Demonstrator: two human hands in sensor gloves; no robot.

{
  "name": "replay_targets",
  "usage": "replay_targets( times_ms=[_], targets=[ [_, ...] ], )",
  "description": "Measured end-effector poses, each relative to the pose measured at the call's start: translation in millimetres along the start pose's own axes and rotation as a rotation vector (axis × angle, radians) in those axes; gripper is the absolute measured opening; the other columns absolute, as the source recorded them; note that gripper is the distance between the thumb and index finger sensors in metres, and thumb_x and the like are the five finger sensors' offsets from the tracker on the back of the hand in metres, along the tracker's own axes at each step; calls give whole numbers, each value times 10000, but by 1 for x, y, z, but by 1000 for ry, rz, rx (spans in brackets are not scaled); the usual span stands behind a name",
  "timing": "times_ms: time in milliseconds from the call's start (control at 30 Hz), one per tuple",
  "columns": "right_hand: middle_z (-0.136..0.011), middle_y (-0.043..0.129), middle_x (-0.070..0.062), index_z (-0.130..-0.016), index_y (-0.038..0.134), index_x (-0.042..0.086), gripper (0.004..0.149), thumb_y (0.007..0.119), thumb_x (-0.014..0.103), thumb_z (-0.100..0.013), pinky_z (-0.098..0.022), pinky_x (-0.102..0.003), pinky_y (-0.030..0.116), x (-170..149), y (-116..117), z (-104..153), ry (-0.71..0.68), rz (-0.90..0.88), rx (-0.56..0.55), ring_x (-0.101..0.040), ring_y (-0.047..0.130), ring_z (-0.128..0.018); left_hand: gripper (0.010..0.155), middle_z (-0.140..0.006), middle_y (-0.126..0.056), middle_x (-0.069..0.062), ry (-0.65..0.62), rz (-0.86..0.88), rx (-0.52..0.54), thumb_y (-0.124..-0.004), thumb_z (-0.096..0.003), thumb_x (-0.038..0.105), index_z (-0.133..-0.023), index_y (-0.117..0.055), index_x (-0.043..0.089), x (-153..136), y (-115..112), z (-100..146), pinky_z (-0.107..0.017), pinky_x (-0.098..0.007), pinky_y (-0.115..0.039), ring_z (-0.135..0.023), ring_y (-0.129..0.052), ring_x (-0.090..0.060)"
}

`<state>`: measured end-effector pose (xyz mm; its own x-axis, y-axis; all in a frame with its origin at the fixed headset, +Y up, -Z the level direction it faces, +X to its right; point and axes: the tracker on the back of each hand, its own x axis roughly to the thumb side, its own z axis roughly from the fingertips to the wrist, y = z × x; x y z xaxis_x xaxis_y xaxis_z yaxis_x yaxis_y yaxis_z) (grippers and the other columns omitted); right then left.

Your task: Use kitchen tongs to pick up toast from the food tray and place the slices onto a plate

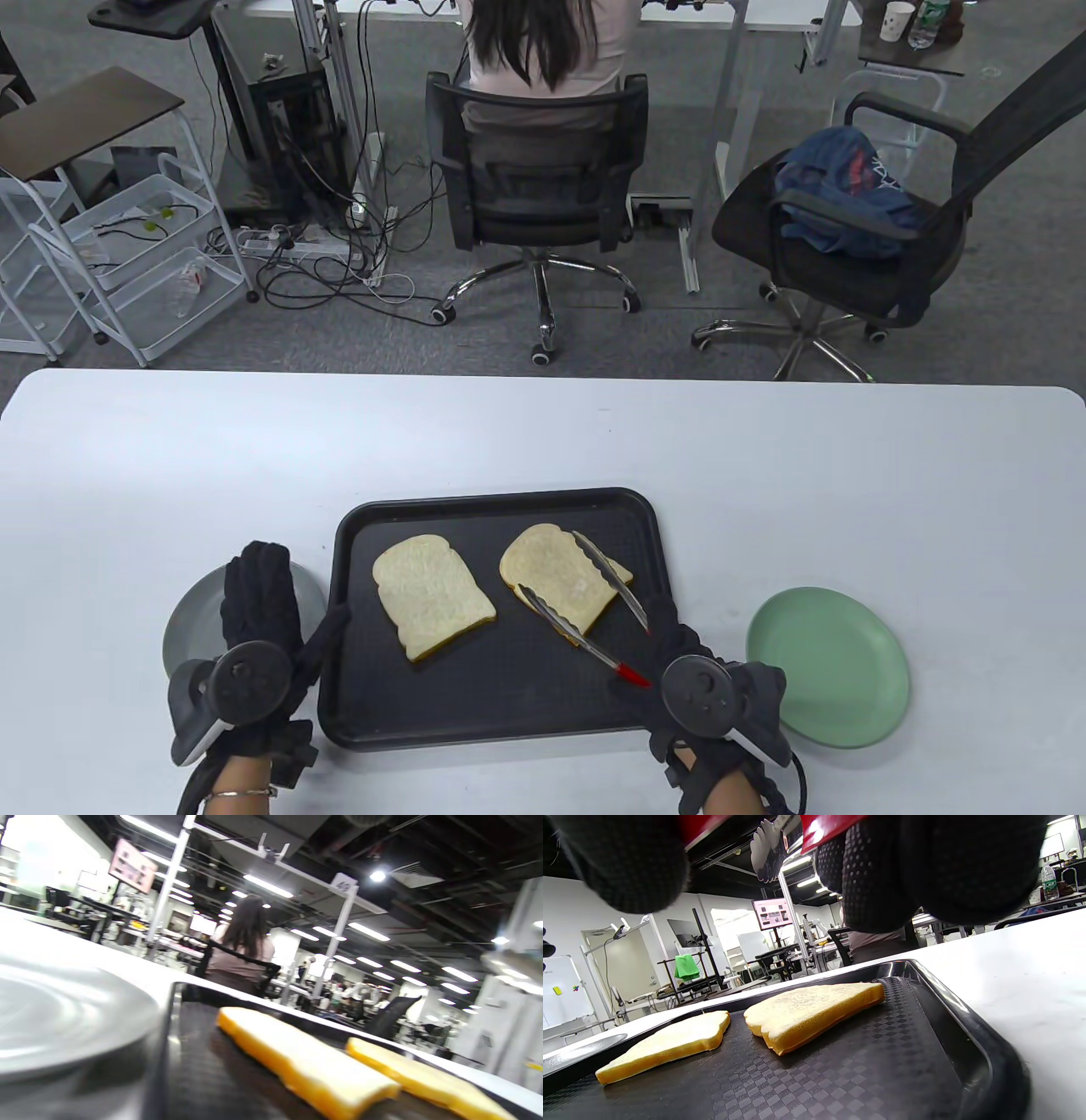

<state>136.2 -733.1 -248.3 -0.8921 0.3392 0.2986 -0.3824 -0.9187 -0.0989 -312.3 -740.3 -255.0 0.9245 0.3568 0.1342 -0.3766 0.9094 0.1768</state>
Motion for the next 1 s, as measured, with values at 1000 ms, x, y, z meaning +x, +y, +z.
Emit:
replay_targets(
  times_ms=[1000],
  targets=[
    [-746,772,-311,-971,440,-46,1015,865,581,-295,-254,-477,843,5,5,-2,-9,2,77,-414,932,-396,866,-1167,-453,-413,767,-261,-336,-644,-732,414,-1209,-161,-124,-102,-28,2,-704,-544,-678,-969,-595,-580]
  ],
)
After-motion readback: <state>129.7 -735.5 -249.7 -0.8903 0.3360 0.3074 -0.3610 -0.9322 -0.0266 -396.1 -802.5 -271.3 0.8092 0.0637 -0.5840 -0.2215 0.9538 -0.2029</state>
